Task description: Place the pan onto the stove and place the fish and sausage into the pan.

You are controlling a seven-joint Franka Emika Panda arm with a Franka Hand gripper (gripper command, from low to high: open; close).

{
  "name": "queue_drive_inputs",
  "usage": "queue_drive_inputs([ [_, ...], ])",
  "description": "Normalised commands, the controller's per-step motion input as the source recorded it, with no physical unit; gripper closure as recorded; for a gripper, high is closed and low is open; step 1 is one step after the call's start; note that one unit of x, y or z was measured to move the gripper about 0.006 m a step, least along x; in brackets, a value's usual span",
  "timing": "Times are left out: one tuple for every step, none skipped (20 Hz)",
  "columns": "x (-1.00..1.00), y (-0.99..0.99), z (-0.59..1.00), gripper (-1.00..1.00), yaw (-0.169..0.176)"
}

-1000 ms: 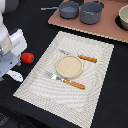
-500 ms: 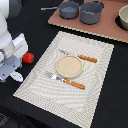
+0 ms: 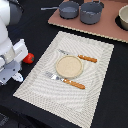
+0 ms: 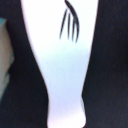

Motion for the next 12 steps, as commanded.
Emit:
queue_drive_inputs([
  [0.01, -0.08, -0.22, 1.00, 0.000],
  [0.00, -0.10, -0.22, 1.00, 0.000],
  [0.00, -0.09, -0.22, 1.00, 0.000],
  [0.01, -0.06, -0.19, 1.00, 0.000],
  [0.02, -0.05, -0.18, 1.00, 0.000],
  [0.05, -0.02, -0.15, 1.00, 0.000],
  [0.06, 0.00, -0.13, 1.00, 0.000],
  [0.04, -0.01, -0.09, 1.00, 0.000],
  [0.02, 0.00, 0.00, 1.00, 0.000],
  [-0.01, 0.00, 0.58, 1.00, 0.000],
  [-0.19, -0.13, 1.00, 1.00, -0.020],
  [-0.33, -0.22, 1.00, 1.00, -0.065],
])
